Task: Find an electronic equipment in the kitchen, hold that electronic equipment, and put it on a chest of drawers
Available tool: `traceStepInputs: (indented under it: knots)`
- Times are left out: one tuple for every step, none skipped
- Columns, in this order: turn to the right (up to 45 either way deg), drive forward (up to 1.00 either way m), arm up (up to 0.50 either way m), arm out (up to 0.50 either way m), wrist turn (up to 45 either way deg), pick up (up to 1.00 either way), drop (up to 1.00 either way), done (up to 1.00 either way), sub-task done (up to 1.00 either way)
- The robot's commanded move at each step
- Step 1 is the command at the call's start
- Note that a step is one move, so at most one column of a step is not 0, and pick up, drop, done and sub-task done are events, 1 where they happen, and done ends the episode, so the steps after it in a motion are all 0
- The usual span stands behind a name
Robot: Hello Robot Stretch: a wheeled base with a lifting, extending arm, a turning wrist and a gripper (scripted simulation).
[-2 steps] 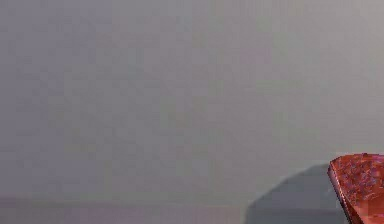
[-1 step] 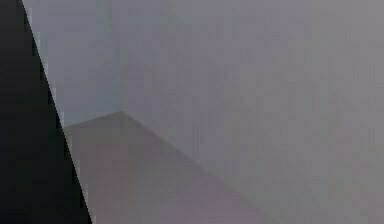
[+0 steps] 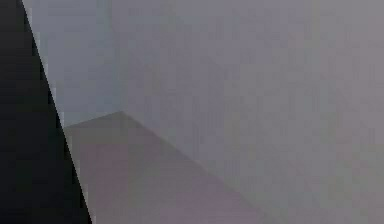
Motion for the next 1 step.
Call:
traceStepInputs:
  knots:
    - [45.0, 0.0, 0.0, 0.0, 0.0, 0.0, 0.0, 0.0, 0.0]
